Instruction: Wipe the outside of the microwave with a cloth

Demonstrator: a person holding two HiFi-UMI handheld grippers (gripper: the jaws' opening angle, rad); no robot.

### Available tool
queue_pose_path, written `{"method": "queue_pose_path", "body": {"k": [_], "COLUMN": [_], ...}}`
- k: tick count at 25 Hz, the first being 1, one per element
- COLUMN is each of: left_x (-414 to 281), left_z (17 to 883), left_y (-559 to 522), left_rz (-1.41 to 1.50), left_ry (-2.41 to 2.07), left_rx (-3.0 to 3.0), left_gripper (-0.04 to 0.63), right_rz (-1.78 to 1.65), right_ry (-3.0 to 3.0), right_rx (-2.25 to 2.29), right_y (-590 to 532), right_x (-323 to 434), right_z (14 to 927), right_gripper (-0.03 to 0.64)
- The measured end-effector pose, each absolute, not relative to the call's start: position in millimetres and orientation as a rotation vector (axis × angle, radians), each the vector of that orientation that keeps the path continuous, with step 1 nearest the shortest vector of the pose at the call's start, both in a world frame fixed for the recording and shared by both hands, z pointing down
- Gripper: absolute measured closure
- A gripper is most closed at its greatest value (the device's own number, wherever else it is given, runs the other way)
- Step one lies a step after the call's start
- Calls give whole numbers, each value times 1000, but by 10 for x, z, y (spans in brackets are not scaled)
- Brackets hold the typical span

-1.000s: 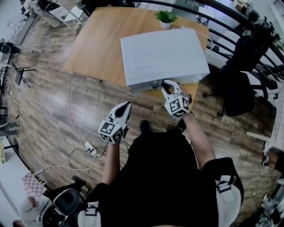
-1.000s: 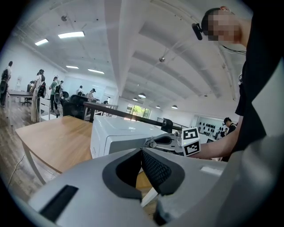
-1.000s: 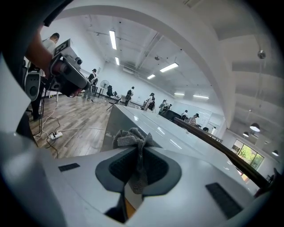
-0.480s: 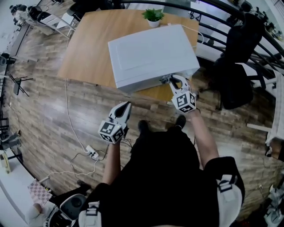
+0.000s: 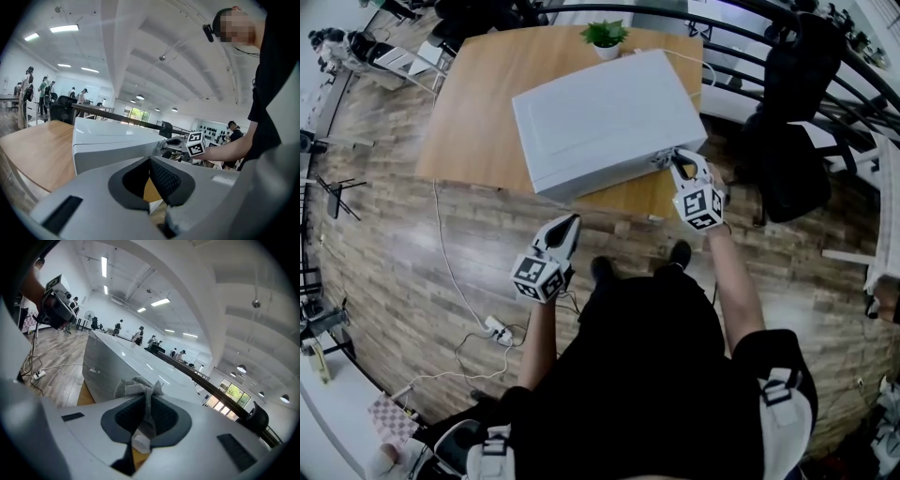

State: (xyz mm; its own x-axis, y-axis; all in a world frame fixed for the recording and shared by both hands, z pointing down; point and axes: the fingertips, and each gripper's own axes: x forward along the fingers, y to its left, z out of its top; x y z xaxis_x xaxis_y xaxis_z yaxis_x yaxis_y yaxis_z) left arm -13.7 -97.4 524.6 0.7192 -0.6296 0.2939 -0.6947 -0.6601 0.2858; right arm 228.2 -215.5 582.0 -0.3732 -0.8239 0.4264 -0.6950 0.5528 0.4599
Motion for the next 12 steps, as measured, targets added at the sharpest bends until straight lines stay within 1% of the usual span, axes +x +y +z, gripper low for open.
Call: {"method": "queue_pose_path", "body": {"k": [12], "left_x": [-239], "left_z": [5258], "left_y": [-949], "left_rz": [235], "left_ry": [-1056], "left_rx": [2529], "left_gripper": [592], "right_rz": [-230], "right_ry": [-2149], "right_rx": [1190], "right_y": [-2154], "right_x": [2331], "right_z": [6046], "right_gripper": [583]}}
